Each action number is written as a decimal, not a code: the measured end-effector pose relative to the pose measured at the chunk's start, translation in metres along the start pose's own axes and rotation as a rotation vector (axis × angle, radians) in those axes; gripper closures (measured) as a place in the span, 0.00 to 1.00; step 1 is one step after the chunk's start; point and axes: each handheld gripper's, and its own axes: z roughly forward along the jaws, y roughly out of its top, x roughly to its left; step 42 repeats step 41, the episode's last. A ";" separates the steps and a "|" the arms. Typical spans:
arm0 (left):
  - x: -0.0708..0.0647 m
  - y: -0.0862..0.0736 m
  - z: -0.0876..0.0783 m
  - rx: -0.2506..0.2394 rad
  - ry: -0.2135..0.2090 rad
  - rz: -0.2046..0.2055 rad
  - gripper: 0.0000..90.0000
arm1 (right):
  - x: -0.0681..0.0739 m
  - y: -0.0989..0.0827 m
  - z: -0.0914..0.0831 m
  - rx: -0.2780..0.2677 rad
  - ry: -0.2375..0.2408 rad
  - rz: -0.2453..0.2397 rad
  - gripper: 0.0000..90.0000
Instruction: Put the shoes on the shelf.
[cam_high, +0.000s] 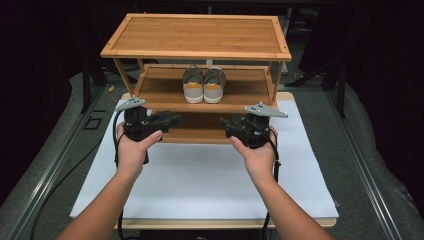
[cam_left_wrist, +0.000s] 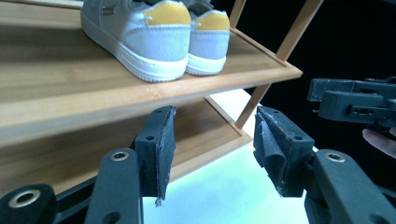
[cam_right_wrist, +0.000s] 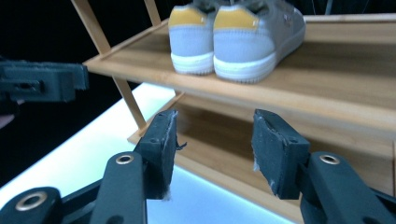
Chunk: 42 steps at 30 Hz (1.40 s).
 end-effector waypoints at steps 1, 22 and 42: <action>0.000 -0.002 -0.001 -0.002 0.000 0.011 0.53 | 0.001 -0.004 -0.002 0.014 -0.004 -0.009 0.55; 0.020 -0.079 -0.014 0.062 0.011 -0.016 0.49 | -0.012 -0.089 -0.018 0.069 -0.120 -0.011 0.53; 0.045 -0.139 -0.015 0.122 0.032 0.013 0.50 | -0.020 -0.150 -0.006 0.133 -0.126 -0.139 0.53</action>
